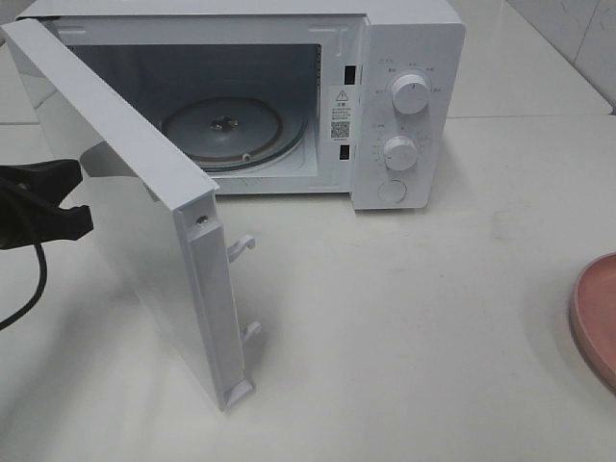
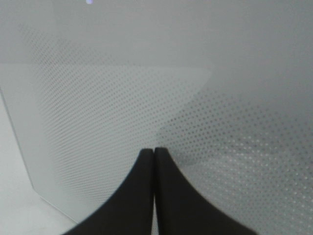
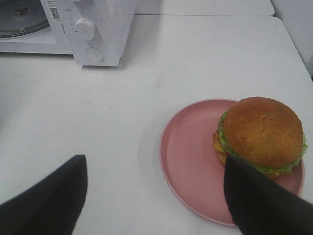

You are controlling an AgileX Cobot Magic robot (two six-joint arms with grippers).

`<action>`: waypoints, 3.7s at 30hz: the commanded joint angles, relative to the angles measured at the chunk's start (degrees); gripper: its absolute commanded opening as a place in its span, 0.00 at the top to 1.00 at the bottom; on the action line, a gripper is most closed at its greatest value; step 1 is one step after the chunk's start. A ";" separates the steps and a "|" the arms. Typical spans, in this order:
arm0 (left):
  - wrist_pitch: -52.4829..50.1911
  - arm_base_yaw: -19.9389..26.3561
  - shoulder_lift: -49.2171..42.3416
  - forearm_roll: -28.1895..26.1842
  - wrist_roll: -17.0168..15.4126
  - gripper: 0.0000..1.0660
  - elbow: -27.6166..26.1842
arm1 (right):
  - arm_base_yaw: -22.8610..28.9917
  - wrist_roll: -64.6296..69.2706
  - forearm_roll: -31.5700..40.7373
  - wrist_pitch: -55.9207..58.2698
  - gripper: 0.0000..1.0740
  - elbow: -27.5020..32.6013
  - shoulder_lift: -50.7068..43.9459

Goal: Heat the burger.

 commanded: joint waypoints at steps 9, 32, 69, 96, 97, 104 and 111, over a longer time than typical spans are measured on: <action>-1.60 -8.54 3.84 -5.84 0.74 1.00 -4.01 | -0.23 -0.57 -0.06 -0.74 0.30 0.17 -1.55; 8.37 -25.78 12.78 -28.53 12.03 1.00 -22.57 | -0.23 -0.57 -0.06 -0.74 0.30 0.17 -1.55; 18.51 -27.56 27.56 -47.56 29.11 1.00 -52.94 | -0.23 -0.57 -0.06 -0.74 0.30 0.17 -1.55; 38.33 -26.53 18.85 -47.33 29.22 0.83 -46.07 | -0.23 -0.57 -0.06 -0.74 0.30 0.17 -1.55; 38.33 -26.53 18.85 -47.33 29.22 0.83 -46.07 | -0.23 -0.57 -0.06 -0.74 0.30 0.17 -1.55; 57.24 -26.18 14.15 -46.24 29.22 0.06 -43.66 | -0.23 -0.57 -0.06 -0.74 0.30 0.17 -1.55; 71.05 -26.18 11.97 -37.47 29.22 0.07 -43.66 | -0.23 -0.57 -0.06 -0.74 0.30 0.17 -1.55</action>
